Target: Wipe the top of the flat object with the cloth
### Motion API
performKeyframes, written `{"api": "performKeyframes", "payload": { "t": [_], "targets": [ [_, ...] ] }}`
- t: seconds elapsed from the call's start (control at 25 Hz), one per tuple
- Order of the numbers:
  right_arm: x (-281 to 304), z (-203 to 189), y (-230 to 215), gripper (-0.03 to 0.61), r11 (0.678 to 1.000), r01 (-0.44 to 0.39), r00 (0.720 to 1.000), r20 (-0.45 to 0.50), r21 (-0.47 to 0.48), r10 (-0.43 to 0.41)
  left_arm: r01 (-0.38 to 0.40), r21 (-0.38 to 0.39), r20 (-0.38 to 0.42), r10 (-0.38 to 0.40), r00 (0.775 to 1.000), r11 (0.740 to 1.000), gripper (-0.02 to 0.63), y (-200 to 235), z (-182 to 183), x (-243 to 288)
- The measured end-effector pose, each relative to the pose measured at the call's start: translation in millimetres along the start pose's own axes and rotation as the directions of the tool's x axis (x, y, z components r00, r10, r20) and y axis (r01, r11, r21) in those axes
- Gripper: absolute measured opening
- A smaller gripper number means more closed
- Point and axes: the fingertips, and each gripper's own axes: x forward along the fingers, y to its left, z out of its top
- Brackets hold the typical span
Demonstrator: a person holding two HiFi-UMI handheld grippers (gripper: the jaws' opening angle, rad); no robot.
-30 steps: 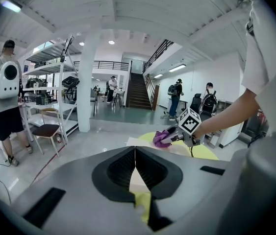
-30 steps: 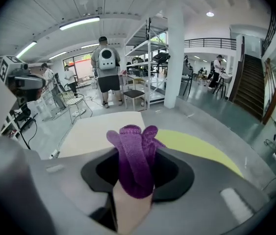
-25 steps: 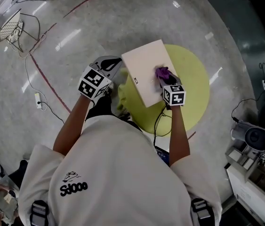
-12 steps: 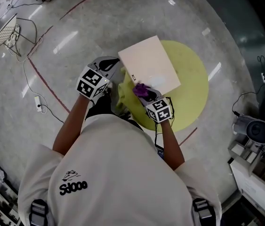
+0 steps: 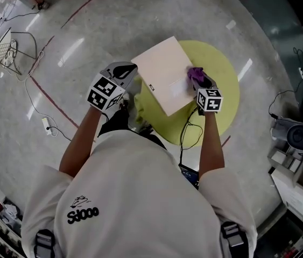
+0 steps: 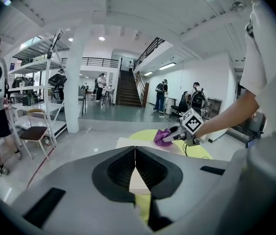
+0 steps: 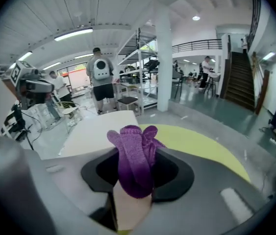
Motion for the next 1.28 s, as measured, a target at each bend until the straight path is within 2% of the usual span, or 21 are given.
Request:
{"api": "performKeyframes", "payload": {
  "t": [0.08,0.2,0.44,0.64,0.84,0.96,1.04,1.2,1.28],
  "targets": [
    [-0.2,-2.4,-21.0,0.163,0.998,0.055,0.998,-0.011,0.042,-0.054,0.018,0.015,-0.003,-0.018,1.0,1.0,0.006,1.7,3.1,3.9],
    [-7.8,-10.1,-14.1,0.163,0.996,0.058,0.998,-0.019,0.062,-0.057,0.052,0.037,-0.01,-0.052,0.999,0.998,0.006,4.9,8.5,11.4],
    [-36.6,-45.0,78.5,0.163,1.0,-0.002,1.0,0.0,0.031,0.002,0.149,0.085,-0.026,-0.147,0.989,0.985,0.006,3.6,18.5,34.0],
    [-67.9,-81.2,159.5,0.163,0.985,-0.082,0.997,0.02,0.154,0.08,0.272,0.146,-0.049,-0.268,0.962,0.951,0.006,-11.4,29.1,57.8],
    [-84.2,-95.4,189.5,0.163,0.963,-0.111,0.994,0.04,0.245,0.104,0.366,0.181,-0.078,-0.358,0.931,0.913,0.006,-32.3,35.0,77.7],
    [-84.2,-93.1,183.9,0.163,0.957,-0.112,0.993,0.049,0.266,0.103,0.415,0.198,-0.099,-0.404,0.91,0.888,0.006,-45.9,35.4,85.1],
    [-82.3,-87.2,164.8,0.163,0.961,-0.092,0.995,0.056,0.261,0.08,0.44,0.207,-0.112,-0.426,0.898,0.874,0.006,-53.1,34.7,87.7],
    [-73.9,-76.0,91.5,0.163,0.965,0.045,0.996,0.067,0.257,-0.064,0.479,0.207,-0.118,-0.464,0.878,0.853,0.006,-60.1,33.3,86.9],
    [-67.5,-71.0,54.2,0.163,0.962,0.106,0.99,0.066,0.253,-0.126,0.48,0.208,-0.121,-0.464,0.877,0.852,0.006,-59.1,31.6,84.1]
  ]
}}
